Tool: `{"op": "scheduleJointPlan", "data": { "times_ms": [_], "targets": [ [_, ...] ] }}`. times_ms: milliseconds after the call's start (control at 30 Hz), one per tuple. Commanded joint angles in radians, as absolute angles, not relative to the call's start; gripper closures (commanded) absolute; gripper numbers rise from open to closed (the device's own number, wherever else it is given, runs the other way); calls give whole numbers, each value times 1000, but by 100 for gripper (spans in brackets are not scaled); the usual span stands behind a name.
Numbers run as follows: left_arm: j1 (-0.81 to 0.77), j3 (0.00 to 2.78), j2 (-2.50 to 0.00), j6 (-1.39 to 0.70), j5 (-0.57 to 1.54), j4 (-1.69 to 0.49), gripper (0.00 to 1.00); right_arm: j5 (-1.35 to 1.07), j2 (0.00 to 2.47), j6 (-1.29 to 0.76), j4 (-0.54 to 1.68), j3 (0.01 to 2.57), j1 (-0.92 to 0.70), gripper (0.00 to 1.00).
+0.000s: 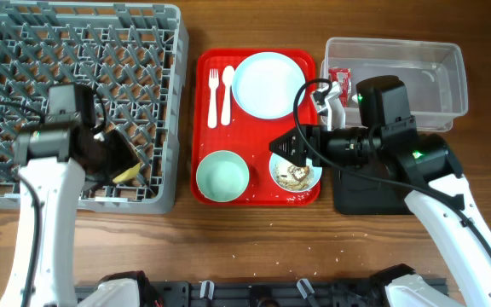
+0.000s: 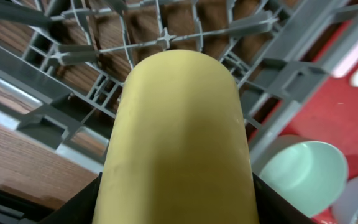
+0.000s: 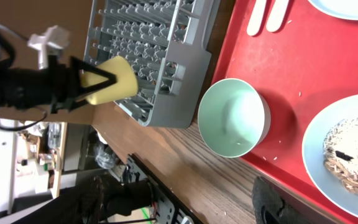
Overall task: Sort waste into correct bins and load items into the dishwasher rack
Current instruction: 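Place the yellow cup into the dish rack with the left gripper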
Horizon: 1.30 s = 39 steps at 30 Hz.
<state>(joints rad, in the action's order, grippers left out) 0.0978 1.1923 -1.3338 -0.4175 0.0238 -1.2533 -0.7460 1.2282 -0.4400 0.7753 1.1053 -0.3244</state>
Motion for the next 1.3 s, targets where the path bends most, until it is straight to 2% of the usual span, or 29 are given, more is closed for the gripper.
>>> {"op": "scheduleJointPlan", "data": {
  "times_ms": [0, 200, 267, 300, 367, 400, 633, 667, 700, 733, 800, 867, 933, 1067, 1167, 1233, 1267],
  "targets": [
    [39, 1195, -1425, -431, 6, -1232, 43, -728, 1214, -418, 775, 1105, -328, 22],
    [2, 1195, -1514, -458, -5, -1224, 43, -729, 1214, -419, 776, 1105, -328, 22],
    [2, 1195, -1517, -462, -5, -1231, 40, -729, 1214, -419, 779, 1105, -328, 22],
    [2, 1195, -1517, -461, -5, -1231, 35, -729, 1214, -419, 779, 1105, -327, 23],
    [3, 1195, -1517, -461, 0, -1229, 5, -729, 1214, -419, 780, 1105, -327, 22],
    [3, 1196, -1517, -460, 9, -1230, 0, -729, 1214, -419, 781, 1105, -327, 22],
    [17, 1258, -1401, -424, 90, -1292, 0, -715, 1213, -421, 791, 1105, -327, 23],
    [17, 1259, -1356, -417, 106, -1298, 3, -709, 1212, -422, 793, 1105, -327, 22],
    [17, 1259, -1326, -393, 128, -1298, 11, -706, 1212, -422, 794, 1105, -327, 22],
    [17, 1259, -1294, -358, 161, -1299, 25, -706, 1212, -422, 797, 1105, -327, 22],
    [2, 1259, -1241, -291, 192, -1309, 30, -670, 1201, -419, 796, 1105, -328, 23],
    [-37, 1259, -1187, -233, 204, -1313, 29, -569, 1146, -418, 813, 1115, -331, 22],
    [-81, 1259, -1139, -73, 313, -1310, 28, -372, 1053, -418, 857, 1140, -376, 22],
    [-161, 1259, -1023, -33, 374, -1238, 19, -28, 925, -444, 957, 1147, -585, 22],
    [-167, 1259, -947, -50, 415, -1144, 15, 30, 1012, -514, 1018, 1121, -711, 33],
    [-167, 1259, -914, -121, 430, -1092, 7, 37, 1155, -514, 986, 1118, -732, 36],
    [-166, 1259, -903, -136, 428, -1080, 4, 38, 1237, -512, 953, 1118, -732, 42]
  ]
}}
